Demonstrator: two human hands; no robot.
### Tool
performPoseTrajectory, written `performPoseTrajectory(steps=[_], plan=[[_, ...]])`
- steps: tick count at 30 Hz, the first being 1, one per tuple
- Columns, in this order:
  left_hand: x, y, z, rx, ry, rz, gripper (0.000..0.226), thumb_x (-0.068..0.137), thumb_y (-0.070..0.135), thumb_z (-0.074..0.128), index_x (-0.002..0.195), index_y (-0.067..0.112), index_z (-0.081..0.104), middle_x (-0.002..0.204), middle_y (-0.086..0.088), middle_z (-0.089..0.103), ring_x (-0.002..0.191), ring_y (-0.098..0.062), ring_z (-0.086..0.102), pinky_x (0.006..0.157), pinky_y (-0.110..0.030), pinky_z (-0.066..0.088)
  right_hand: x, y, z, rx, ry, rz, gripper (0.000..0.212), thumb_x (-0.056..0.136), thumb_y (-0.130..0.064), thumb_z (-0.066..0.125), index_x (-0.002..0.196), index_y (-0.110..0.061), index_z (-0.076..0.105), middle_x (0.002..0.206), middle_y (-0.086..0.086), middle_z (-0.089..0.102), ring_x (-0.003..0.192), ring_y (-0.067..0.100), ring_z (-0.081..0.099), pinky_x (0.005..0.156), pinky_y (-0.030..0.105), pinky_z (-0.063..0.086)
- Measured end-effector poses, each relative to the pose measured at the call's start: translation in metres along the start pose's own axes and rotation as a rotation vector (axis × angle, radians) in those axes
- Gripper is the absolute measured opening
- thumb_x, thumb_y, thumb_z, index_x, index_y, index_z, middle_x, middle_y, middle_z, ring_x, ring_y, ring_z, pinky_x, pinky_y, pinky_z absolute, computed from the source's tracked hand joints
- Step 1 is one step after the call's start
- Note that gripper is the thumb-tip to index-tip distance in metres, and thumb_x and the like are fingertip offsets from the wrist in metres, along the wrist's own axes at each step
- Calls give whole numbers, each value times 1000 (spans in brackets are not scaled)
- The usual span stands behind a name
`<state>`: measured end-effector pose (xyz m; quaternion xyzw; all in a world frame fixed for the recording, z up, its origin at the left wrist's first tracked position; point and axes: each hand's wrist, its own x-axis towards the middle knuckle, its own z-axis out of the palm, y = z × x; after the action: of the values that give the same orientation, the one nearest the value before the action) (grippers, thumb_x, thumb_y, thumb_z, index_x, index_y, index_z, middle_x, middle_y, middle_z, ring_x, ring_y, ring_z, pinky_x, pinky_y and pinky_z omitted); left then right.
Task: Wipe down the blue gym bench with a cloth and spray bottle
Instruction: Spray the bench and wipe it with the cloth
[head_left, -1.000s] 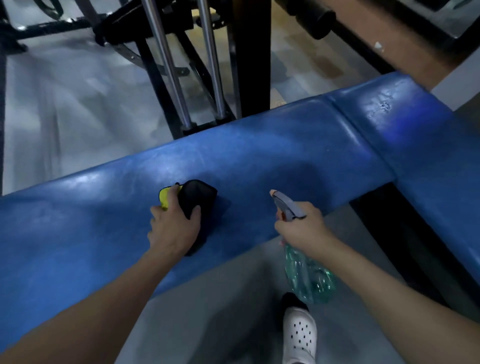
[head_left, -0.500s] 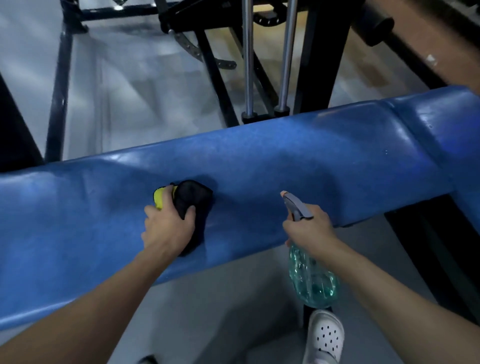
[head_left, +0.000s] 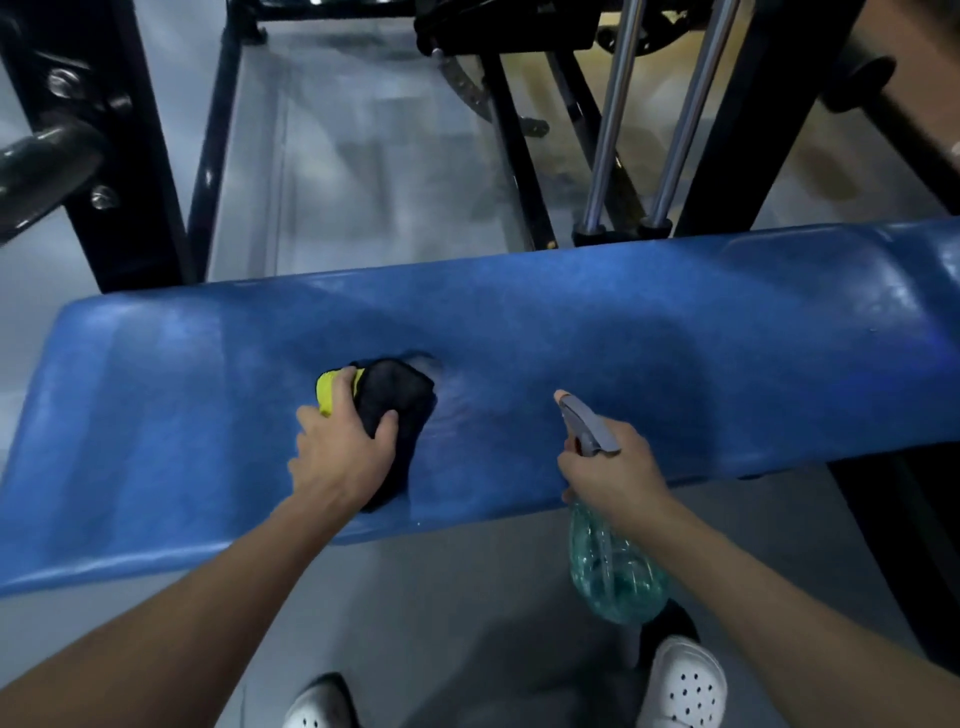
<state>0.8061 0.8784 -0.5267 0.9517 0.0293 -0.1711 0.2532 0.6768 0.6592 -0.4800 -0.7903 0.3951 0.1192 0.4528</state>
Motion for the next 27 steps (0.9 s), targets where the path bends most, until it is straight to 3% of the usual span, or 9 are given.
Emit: performPoseTrajectory(steps=[5, 11, 14, 16, 19, 24, 27], plan=[[3, -36, -21, -25, 29, -49, 62, 91, 51, 57, 143, 43, 24, 118, -16, 40, 101, -45, 55, 95, -60, 46, -6, -19, 33, -26, -65, -28, 14, 72, -19, 56, 77, -7, 52, 62, 0, 53, 65, 30, 71, 75, 57, 58], [8, -82, -45, -76, 87, -108, 62, 91, 48, 61, 143, 41, 27, 123, -20, 41, 102, -48, 56, 96, -62, 46, -11, -46, 76, -138, -89, -50, 9, 70, -21, 53, 67, -23, 45, 64, -3, 56, 71, 29, 72, 68, 39, 52], [11, -104, -58, -106, 106, -144, 62, 89, 48, 62, 140, 43, 27, 121, -20, 41, 102, -48, 56, 98, -61, 44, -16, -56, 95, -132, -132, -90, 6, 65, -24, 52, 66, -22, 46, 64, -3, 52, 73, 36, 67, 74, 51, 59], [11, -116, -66, -92, 118, -178, 62, 89, 49, 62, 140, 44, 27, 122, -19, 42, 104, -47, 55, 99, -60, 43, -16, -62, 108, -122, -168, -124, 15, 62, -25, 52, 74, -16, 51, 63, -3, 52, 69, 36, 63, 74, 56, 59], [11, -134, -77, -73, 138, -207, 62, 90, 50, 61, 142, 43, 26, 121, -18, 41, 103, -47, 55, 97, -60, 44, -17, -75, 130, -108, -223, -145, 20, 63, -24, 52, 79, -12, 54, 63, 1, 55, 63, 26, 65, 74, 56, 59], [15, -164, -94, -92, 177, -239, 63, 90, 48, 61, 142, 43, 26, 121, -22, 42, 98, -50, 57, 96, -62, 46, -27, -101, 167, -155, -183, -189, 7, 65, -30, 50, 72, -29, 49, 71, -3, 59, 74, 30, 71, 75, 47, 58], [15, -182, -105, -99, 179, -260, 62, 91, 48, 60, 142, 43, 25, 120, -20, 41, 99, -49, 56, 96, -62, 46, -31, -112, 187, -136, -233, -220, 14, 64, -25, 51, 78, -24, 51, 68, -5, 55, 75, 35, 66, 77, 51, 58]])
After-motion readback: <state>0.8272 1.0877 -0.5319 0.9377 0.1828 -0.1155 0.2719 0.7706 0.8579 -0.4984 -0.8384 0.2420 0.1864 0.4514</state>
